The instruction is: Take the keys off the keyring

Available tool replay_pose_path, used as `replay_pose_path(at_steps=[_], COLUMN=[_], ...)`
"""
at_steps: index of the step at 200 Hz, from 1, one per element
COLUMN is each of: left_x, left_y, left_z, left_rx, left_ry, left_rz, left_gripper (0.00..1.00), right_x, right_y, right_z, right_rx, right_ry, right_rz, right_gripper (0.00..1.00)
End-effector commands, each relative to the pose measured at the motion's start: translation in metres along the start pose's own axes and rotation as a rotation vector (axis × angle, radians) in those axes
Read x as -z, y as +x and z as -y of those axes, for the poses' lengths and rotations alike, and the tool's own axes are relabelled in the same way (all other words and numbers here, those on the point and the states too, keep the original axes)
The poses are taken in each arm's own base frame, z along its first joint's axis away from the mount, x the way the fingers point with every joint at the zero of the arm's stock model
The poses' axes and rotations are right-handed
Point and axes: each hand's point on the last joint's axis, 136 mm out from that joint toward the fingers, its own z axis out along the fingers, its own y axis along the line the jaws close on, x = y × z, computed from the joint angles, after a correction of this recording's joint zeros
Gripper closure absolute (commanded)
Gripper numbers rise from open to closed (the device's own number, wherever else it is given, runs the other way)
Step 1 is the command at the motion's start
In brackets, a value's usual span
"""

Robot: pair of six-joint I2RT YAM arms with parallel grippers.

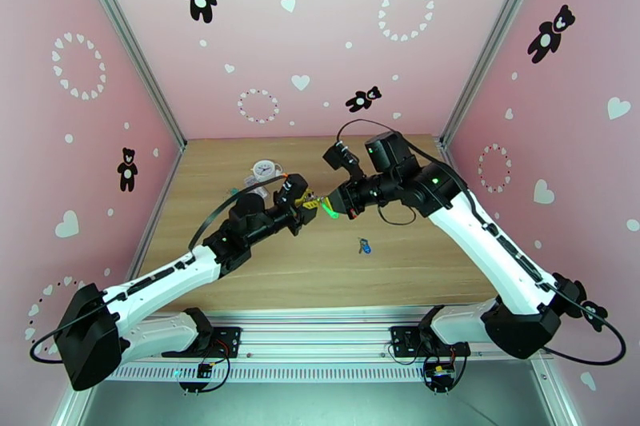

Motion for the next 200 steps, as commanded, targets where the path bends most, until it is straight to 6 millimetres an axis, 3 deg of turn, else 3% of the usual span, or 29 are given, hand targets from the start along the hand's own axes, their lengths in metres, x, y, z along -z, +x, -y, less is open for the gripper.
replay_pose_path(at_steps=[1, 16, 38, 59, 88, 120, 140, 170, 200], left_x=[0.005, 0.008, 0.018, 0.025, 0.051, 0.061, 0.056, 0.051, 0.043], left_y=[-0.004, 0.000, 0.005, 0.013, 0.002, -0.007, -0.007, -0.005, -0.011], left_z=[-0.028, -0.020, 0.026, 0.032, 0.053, 0.046, 0.037, 0.057, 0.056], left_rx=[0.063, 0.057, -0.008, 0.024, 0.049, 0.047, 0.034, -0.040, -0.101], left_ry=[-0.170, -0.130, 0.130, 0.163, 0.277, 0.234, 0.183, 0.305, 0.296], left_rz=[0.056, 0.068, 0.056, -0.014, 0.029, 0.027, 0.027, 0.051, 0.086], left_gripper=[0.63, 0.56, 0.48, 0.47, 0.40, 0.41, 0.42, 0.50, 0.50], right_x=[-0.004, -0.006, -0.005, -0.005, -0.002, 0.001, 0.002, -0.002, -0.006], right_y=[-0.001, -0.006, -0.012, -0.009, 0.001, 0.016, 0.022, 0.021, 0.019], right_z=[0.003, 0.008, 0.017, 0.021, 0.021, 0.020, 0.027, 0.024, 0.024], right_rx=[-0.060, -0.060, -0.035, 0.008, 0.055, 0.136, 0.185, 0.211, 0.195], right_ry=[-0.001, 0.014, 0.043, 0.046, 0.052, 0.051, 0.090, 0.085, 0.080], right_rz=[0.006, 0.018, 0.021, -0.023, -0.091, -0.168, -0.192, -0.183, -0.157], right_gripper=[1.00, 1.00, 1.00, 1.00, 1.00, 1.00, 1.00, 1.00, 1.00])
